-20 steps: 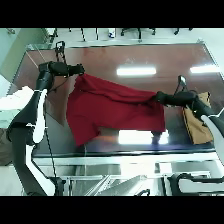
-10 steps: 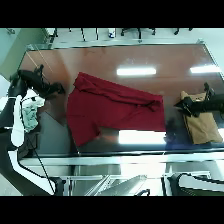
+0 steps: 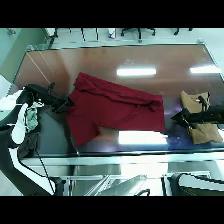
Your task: Fold the shirts.
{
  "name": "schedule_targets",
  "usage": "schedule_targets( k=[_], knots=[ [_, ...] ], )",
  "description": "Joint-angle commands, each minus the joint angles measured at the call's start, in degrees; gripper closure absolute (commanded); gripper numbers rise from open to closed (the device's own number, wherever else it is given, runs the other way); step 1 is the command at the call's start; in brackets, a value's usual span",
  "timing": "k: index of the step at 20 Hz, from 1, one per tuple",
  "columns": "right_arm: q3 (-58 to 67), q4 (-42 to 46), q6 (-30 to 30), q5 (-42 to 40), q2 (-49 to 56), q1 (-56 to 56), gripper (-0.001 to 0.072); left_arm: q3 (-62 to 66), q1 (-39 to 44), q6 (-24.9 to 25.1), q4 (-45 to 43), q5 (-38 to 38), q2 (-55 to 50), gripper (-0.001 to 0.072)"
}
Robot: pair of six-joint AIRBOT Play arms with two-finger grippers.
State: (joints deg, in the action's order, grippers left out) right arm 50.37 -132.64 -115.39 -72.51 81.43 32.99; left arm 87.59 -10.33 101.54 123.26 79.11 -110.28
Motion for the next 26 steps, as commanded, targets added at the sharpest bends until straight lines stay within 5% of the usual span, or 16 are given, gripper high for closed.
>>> schedule_targets(
  k=[1,4,15,17,20,26],
  knots=[
    [-0.3,0.7,-0.4,-0.3,0.1,0.1,0.0271,0.3,0.0,2.4,-0.2,6.9,-0.7,0.0384],
    [-0.3,0.6,-0.4,-0.1,1.1,0.0,0.0268,2.4,-0.2,2.5,-0.2,5.6,-0.7,0.0692],
    [-0.3,-0.5,-0.5,3.6,13.0,-12.7,0.0280,8.8,0.7,2.4,0.0,5.1,-0.5,0.0693],
    [-0.1,-5.9,-4.6,2.7,13.1,-14.6,0.0669,9.3,1.4,2.5,0.3,6.0,0.4,0.0693],
    [3.5,-12.7,-6.4,-1.3,8.3,-16.3,0.0689,9.4,2.4,4.1,6.1,5.1,7.4,0.0693],
    [29.3,-20.8,-2.8,-1.7,-23.2,-13.2,0.0690,22.8,2.6,3.9,12.9,-3.1,37.4,0.0693]
  ],
)
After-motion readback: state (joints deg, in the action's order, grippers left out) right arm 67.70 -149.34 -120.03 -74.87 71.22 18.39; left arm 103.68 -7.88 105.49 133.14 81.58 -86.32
